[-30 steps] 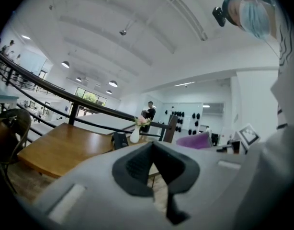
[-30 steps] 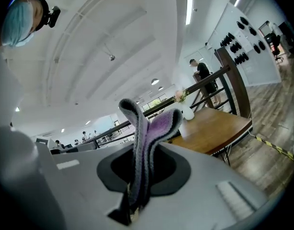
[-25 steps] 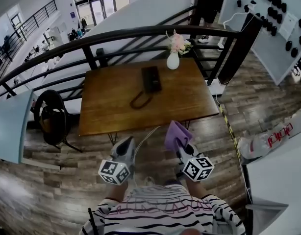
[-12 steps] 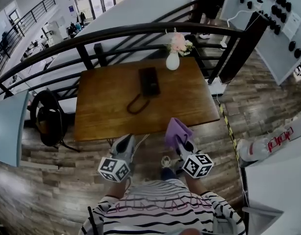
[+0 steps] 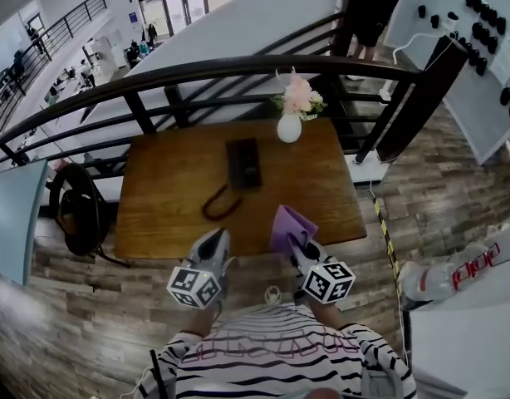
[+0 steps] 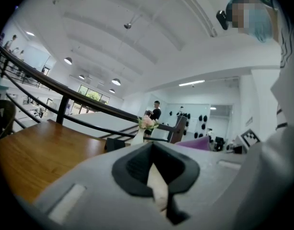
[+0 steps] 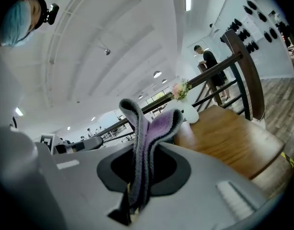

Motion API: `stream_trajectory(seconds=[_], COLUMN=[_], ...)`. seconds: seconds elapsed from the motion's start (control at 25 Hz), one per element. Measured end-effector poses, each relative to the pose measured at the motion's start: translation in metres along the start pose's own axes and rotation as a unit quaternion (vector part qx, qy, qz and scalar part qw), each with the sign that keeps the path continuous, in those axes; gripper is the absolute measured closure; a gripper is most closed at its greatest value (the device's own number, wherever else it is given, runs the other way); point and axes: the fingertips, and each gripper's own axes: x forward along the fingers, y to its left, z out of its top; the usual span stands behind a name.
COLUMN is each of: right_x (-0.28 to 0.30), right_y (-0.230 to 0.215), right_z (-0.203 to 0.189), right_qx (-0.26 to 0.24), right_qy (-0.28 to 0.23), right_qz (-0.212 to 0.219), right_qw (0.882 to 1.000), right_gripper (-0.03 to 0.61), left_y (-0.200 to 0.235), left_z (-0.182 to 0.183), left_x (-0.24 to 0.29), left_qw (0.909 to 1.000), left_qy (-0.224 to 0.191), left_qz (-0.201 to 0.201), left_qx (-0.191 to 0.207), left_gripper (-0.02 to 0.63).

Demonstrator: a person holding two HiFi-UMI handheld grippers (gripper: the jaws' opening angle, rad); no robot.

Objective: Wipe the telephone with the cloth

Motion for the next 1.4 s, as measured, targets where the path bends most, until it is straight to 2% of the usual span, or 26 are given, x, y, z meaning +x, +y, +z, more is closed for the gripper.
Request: stream_trajectory(seconds=[0.28,0.52,0.68,0.96,1.4], right_x=[0.032,0.072,0.107,0.165,0.278], right_y=[-0.027,-0.039,-0.044,-0.046,-0.049], right_z=[0.013,0.016,0.025,0.047,0.06], right_qx=[-0.005,0.004,0.003,0.009,-0.007], right_qy=[0.035,0.056,0.058,0.051,0.062], right_qz=[0.047,0.058,0.051,0.037,0.036], right_qw=[0.998,0.997,0.997,0.998,0.997], right_gripper=[0.543,0.543,0.543,0.543,0.543], left_y=[0.014,0.047,0.076,0.124,0.198], left_z=[-0.005,-0.008,-0.003,0.03,0.05], left_x=[0.038,0.052,0.071,0.107,0.119], left_qw=[0.999,0.9972,0.9972,0.9983,0.9978], left_qy=[-0.008,-0.001,0.006,0.008,0.011], left_qz=[0.043,0.073,0.071,0.054,0.06], left_qx=[-0.006,-0.016,-0.023,-0.019,-0.027], left_gripper=[0.612,0.612,0.612,0.612,0.612])
